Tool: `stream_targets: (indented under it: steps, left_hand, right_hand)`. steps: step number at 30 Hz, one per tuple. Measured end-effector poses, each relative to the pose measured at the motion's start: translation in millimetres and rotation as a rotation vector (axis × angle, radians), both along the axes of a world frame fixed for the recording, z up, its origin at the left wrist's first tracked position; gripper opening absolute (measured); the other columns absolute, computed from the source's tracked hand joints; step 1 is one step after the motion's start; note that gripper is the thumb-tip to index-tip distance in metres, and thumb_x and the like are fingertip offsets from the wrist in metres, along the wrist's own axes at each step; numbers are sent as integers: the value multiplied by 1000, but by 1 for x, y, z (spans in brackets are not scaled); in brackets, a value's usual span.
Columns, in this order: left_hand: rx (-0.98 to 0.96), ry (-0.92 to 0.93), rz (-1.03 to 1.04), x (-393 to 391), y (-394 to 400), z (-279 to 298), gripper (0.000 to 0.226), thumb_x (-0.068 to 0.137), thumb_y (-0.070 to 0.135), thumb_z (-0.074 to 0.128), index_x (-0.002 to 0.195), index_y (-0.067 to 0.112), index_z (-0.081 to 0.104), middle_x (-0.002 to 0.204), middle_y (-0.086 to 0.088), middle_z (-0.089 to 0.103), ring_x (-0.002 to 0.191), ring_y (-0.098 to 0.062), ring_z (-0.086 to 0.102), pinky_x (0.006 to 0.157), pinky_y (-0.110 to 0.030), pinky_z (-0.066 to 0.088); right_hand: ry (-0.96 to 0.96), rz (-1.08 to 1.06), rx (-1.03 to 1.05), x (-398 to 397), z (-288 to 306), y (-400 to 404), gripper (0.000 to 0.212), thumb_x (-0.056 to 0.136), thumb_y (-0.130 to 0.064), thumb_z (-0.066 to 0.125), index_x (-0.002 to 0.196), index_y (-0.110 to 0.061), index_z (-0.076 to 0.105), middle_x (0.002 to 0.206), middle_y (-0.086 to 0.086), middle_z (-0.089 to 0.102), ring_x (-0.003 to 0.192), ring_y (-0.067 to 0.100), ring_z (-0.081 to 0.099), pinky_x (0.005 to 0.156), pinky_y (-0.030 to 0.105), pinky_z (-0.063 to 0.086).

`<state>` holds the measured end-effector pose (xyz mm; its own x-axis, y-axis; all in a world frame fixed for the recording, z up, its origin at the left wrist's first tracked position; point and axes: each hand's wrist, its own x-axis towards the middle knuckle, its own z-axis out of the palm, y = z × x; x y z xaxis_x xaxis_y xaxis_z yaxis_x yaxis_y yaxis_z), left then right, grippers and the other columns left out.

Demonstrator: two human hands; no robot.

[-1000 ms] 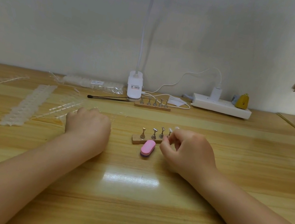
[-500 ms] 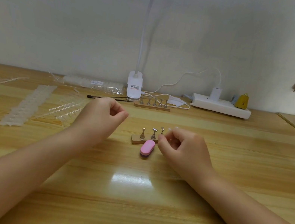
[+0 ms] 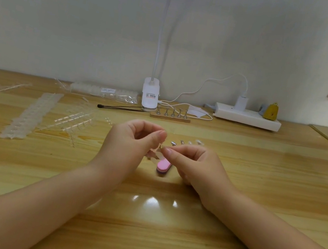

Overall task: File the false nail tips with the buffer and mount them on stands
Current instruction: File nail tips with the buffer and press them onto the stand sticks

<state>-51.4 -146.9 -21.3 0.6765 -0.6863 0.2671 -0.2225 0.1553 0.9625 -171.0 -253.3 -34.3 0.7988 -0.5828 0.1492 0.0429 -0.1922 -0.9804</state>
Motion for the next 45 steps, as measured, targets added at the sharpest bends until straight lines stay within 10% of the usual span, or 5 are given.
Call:
stream_targets:
  steps: [7,18,26,31,45]
  left_hand:
    - [125,-264,41,-1,3,-6,6,87,17,68,84,23,69,67,9,67,60,1,60,56,-11,46]
    - [207,-1467,357,-5,9,-2,19,65,1,80,71,7,63,65,-7,58,57,-28,53,48,-34,44]
    - [655,-1185,470,20,6,5,9,91,21,53,96,16,59,93,-2,61,87,-26,54,69,-34,42]
    - [885,-1016,437,44,8,-1,27,97,32,45,116,20,60,114,-1,61,110,-27,50,88,-35,44]
    - [352,-1103,64,-4,4,-22,16,92,34,56,89,19,61,86,5,57,85,-20,50,78,-33,40]
  right_hand:
    - [6,-95,26,1,-2,-1,15,84,-25,73,89,-11,75,46,-14,52,42,-2,43,43,8,32]
    - [-43,-157,-44,2,-5,-1,14,78,-25,78,78,-11,75,48,-14,52,45,-3,42,50,9,32]
    - [-18,-210,-141,-1,0,-8,11,78,-28,78,77,-17,75,73,5,73,75,21,68,76,32,54]
    - [27,-178,-115,-2,-3,-14,13,86,-25,70,86,-13,75,52,-21,59,52,-12,53,57,10,37]
    - [-64,-208,29,0,-6,-16,13,80,-26,77,77,-14,74,50,-7,52,46,7,42,45,19,35]
